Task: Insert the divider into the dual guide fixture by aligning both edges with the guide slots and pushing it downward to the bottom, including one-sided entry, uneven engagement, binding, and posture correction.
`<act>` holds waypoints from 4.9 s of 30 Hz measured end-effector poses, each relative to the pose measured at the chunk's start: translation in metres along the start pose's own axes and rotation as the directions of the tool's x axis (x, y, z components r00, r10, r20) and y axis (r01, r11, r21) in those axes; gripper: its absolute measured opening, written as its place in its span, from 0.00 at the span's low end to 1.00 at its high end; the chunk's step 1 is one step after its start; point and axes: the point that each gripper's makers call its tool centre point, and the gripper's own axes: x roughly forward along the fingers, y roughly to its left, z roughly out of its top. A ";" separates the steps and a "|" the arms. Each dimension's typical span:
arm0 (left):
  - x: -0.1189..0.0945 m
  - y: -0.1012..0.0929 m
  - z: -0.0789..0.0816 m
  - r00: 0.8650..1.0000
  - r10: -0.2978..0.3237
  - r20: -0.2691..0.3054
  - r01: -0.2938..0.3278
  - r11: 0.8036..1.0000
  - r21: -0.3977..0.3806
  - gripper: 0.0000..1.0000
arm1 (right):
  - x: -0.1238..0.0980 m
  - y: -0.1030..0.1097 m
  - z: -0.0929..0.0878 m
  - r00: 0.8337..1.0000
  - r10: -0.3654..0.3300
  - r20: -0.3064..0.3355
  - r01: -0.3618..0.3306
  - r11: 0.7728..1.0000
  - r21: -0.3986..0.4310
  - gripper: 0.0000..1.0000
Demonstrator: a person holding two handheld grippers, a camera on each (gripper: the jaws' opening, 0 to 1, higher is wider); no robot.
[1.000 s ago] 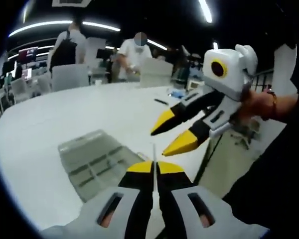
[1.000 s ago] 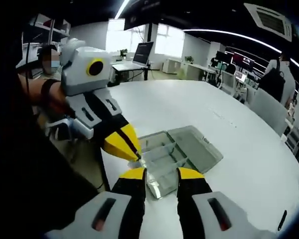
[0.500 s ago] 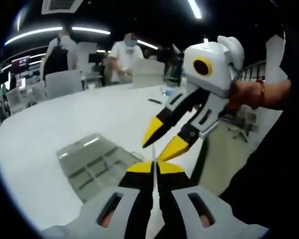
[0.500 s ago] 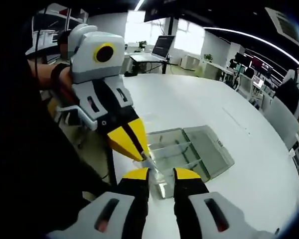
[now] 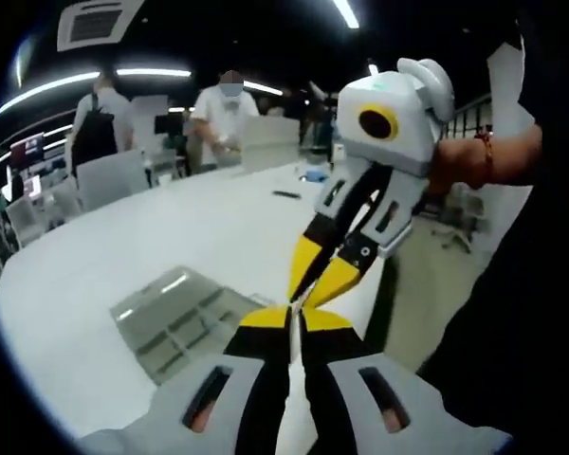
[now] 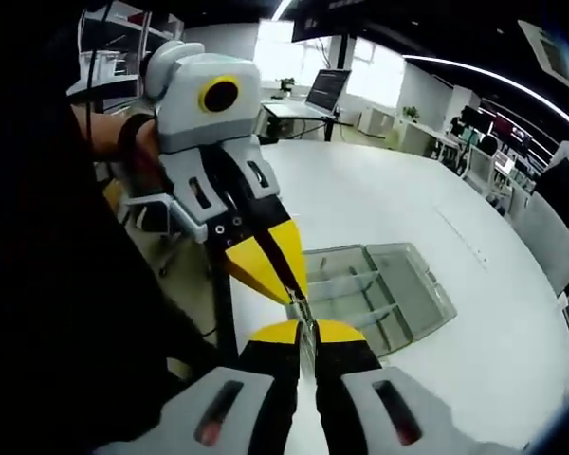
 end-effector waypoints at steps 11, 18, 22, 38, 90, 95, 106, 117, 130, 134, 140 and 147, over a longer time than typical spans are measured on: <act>-0.003 0.004 0.005 0.999 0.024 0.046 -0.020 0.998 -0.067 0.04 | -0.003 0.004 0.004 0.998 0.045 -0.048 -0.044 0.999 0.021 0.00; -0.006 0.006 0.004 0.997 0.034 0.064 -0.027 0.994 -0.101 0.05 | -0.004 0.004 0.006 0.996 0.073 -0.060 -0.071 0.997 0.037 0.00; -0.008 0.010 0.002 0.996 0.059 0.064 -0.052 0.993 -0.108 0.05 | -0.004 0.003 0.010 0.993 0.096 -0.065 -0.093 0.995 0.046 0.00; -0.022 0.026 -0.004 0.988 0.137 0.070 -0.124 0.978 -0.166 0.11 | -0.004 -0.016 0.008 0.985 0.111 -0.133 -0.111 0.994 0.011 0.00; -0.035 0.043 -0.021 0.979 0.196 0.053 -0.176 0.948 -0.266 0.51 | 0.025 -0.067 -0.025 0.905 0.181 -0.385 -0.229 0.970 -0.082 0.00; -0.033 0.044 -0.023 0.980 0.196 0.035 -0.181 0.947 -0.264 0.59 | 0.027 -0.068 -0.028 0.897 0.187 -0.400 -0.241 0.966 -0.091 0.00; -0.035 0.044 -0.030 0.980 0.196 0.032 -0.178 0.938 -0.296 0.58 | 0.032 -0.071 -0.028 0.894 0.193 -0.404 -0.253 0.962 -0.099 0.00; -0.043 0.050 -0.028 0.973 0.222 0.065 -0.187 0.920 -0.344 0.58 | 0.037 -0.069 -0.031 0.874 0.202 -0.441 -0.279 0.953 -0.117 0.00; -0.045 0.053 -0.027 0.970 0.232 0.074 -0.191 0.913 -0.361 0.58 | 0.037 -0.070 -0.035 0.855 0.198 -0.479 -0.293 0.947 -0.130 0.00; -0.046 0.054 -0.027 0.969 0.235 0.079 -0.191 0.911 -0.365 0.58 | 0.040 -0.070 -0.032 0.846 0.202 -0.493 -0.303 0.943 -0.134 0.00; -0.048 0.054 -0.029 0.968 0.240 0.077 -0.195 0.908 -0.371 0.58 | 0.042 -0.070 -0.027 0.838 0.244 -0.488 -0.304 0.952 -0.046 0.00; -0.052 0.054 -0.031 0.964 0.254 0.074 -0.208 0.901 -0.379 0.58 | 0.044 -0.071 -0.032 0.835 0.255 -0.488 -0.307 0.951 -0.027 0.00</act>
